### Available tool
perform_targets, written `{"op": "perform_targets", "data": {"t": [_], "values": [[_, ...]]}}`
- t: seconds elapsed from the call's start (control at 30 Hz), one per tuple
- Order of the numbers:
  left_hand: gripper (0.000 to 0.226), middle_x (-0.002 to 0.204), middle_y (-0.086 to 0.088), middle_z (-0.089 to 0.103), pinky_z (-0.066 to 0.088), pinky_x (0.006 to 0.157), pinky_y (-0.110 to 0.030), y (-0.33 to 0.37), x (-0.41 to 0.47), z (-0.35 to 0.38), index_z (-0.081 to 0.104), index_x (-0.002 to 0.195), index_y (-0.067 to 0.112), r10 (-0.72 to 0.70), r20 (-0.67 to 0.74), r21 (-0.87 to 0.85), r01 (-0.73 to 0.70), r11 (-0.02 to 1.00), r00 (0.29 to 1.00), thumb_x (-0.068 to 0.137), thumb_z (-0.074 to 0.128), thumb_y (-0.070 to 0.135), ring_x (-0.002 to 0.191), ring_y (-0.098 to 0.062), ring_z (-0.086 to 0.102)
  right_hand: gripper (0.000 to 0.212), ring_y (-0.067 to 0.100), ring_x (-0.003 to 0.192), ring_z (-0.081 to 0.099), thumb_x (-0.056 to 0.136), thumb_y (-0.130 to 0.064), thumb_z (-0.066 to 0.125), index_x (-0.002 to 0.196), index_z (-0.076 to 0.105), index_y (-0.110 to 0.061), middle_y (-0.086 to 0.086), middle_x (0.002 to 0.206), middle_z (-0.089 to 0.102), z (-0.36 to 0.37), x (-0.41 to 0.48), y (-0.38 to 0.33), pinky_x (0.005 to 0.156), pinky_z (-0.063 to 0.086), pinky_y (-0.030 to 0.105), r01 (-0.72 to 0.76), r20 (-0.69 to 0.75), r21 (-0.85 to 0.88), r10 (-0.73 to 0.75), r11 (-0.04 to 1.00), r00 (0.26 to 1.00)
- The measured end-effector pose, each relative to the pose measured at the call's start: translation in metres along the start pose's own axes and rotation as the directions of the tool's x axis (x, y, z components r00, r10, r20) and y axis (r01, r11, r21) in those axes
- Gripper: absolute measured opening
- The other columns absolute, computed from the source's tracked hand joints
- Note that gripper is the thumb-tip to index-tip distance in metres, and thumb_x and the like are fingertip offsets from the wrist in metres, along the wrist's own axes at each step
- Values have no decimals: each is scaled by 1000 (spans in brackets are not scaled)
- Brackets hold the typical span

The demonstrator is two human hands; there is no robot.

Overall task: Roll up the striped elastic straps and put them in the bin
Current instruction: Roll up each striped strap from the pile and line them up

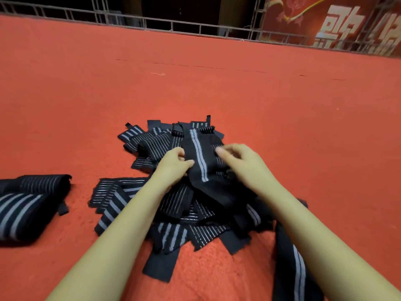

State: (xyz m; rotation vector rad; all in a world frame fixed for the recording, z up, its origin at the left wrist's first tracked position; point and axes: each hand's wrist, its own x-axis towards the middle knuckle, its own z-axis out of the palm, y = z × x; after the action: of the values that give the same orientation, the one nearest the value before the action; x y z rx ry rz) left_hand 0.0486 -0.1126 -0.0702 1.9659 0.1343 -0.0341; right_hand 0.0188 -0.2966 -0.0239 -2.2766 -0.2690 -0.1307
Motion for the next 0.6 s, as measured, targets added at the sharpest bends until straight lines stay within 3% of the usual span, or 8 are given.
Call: {"op": "perform_targets", "data": {"t": [0.1, 0.2, 0.27, 0.37, 0.43, 0.5, 0.6], "values": [[10, 78, -4, 59, 50, 85, -46, -2, -15, 1, 58, 83, 10, 74, 135, 157, -95, 983, 988, 86, 67, 13, 76, -22, 58, 38, 15, 111, 57, 94, -33, 58, 128, 58, -14, 0, 120, 63, 13, 35, -9, 97, 43, 32, 4, -59, 50, -1, 999, 998], [22, 92, -3, 67, 50, 85, -40, -5, -28, 6, 63, 99, 7, 119, 157, 332, -166, 929, 980, 86, 68, 24, 88, -20, 63, 54, 17, 108, 55, 90, -29, 66, 139, 47, -15, 1, 114, 57, 35, 59, -17, 92, 42, 30, -47, 38, 95, 43, 994, 998], [23, 94, 2, 68, 51, 84, -36, -4, -29, 0, 65, 100, 13, 136, 118, 295, -166, 941, 984, 85, 69, 30, 89, -15, 64, 60, 20, 100, 58, 85, -24, 73, 138, 47, -13, 2, 103, 57, 47, 64, -17, 84, 46, 28, -118, 69, 217, 106, 969, 992], [24, 81, 9, 68, 48, 77, -30, 1, -34, -15, 68, 87, 15, 185, 66, 161, -194, 968, 980, 88, 65, 39, 77, -9, 62, 54, 17, 96, 58, 81, -13, 76, 130, 53, -10, 6, 108, 58, 53, 61, -10, 69, 45, 19, -197, 80, 413, 180, 889, 980], [31, 78, 5, 67, 46, 72, -29, 5, -37, -23, 66, 81, 15, 239, -171, 89, -227, 970, 956, 91, 59, 43, 77, -13, 61, 48, 15, 98, 59, 79, -7, 76, 124, 56, -11, 8, 113, 61, 51, 55, -5, 71, 45, 17, -207, 68, 479, 199, 853, 978], [31, 88, 2, 62, 42, 72, -27, 7, -32, -25, 59, 88, 15, 249, -354, 55, -246, 968, 901, 92, 56, 46, 88, -17, 58, 44, 14, 100, 60, 79, -4, 74, 118, 58, -14, 6, 113, 62, 49, 49, -2, 79, 47, 21, -192, 51, 492, 192, 849, 980], [27, 105, 5, 62, 44, 91, -33, 8, -23, -15, 57, 101, 30, 205, -223, 99, -187, 977, 953, 87, 60, 53, 109, -16, 52, 41, 13, 102, 59, 79, 4, 72, 112, 57, -14, 3, 106, 61, 49, 37, -1, 86, 47, 21, -144, 27, 553, 155, 821, 988]]}}
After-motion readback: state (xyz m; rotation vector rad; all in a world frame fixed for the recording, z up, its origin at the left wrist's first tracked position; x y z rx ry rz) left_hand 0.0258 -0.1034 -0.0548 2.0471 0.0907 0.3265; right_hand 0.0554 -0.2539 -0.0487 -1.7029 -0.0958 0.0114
